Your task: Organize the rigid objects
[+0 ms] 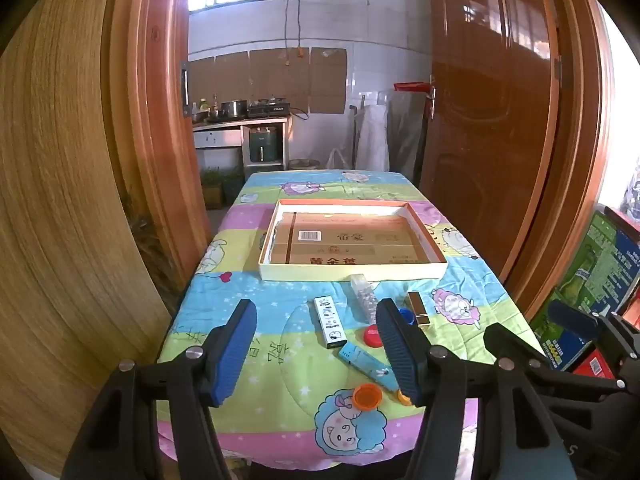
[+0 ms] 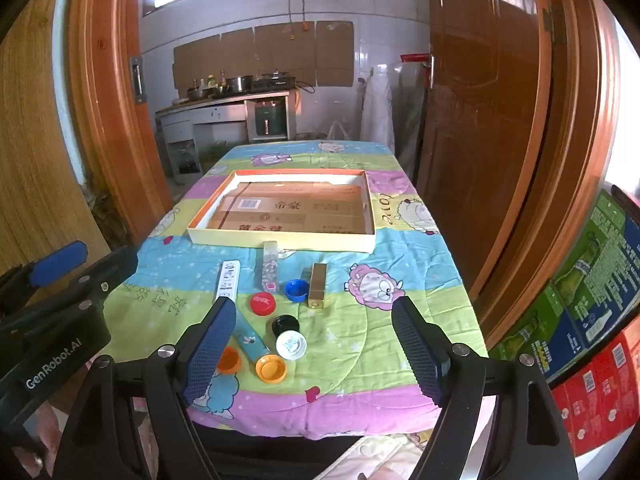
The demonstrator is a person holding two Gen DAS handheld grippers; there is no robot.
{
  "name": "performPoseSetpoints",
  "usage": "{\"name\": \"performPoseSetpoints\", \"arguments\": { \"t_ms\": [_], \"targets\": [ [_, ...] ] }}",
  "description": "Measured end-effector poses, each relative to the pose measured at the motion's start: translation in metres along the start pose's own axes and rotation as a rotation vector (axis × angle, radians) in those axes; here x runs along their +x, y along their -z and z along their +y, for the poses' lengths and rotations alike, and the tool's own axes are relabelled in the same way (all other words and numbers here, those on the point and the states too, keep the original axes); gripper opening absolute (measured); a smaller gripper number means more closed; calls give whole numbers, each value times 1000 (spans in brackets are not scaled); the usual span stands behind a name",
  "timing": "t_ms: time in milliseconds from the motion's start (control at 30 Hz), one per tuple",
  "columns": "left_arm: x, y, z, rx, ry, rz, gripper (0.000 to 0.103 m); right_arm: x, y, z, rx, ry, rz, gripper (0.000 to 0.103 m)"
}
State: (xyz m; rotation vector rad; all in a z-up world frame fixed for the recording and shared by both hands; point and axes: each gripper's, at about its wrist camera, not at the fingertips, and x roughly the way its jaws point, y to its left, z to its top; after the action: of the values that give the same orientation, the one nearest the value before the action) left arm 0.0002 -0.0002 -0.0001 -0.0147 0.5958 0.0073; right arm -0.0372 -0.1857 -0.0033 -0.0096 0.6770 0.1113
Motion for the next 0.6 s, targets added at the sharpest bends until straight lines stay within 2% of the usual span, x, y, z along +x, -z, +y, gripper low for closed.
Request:
{"name": "performPoseSetpoints", "arguments": {
  "t_ms": [167,600],
  "targets": [
    [-1,3,-1,1,-1,-6,55,1,0,0,1,-1,1,81],
    [4,5,3,-2,-23,14,55,2,1,0,2,-1,5,81]
  ]
}}
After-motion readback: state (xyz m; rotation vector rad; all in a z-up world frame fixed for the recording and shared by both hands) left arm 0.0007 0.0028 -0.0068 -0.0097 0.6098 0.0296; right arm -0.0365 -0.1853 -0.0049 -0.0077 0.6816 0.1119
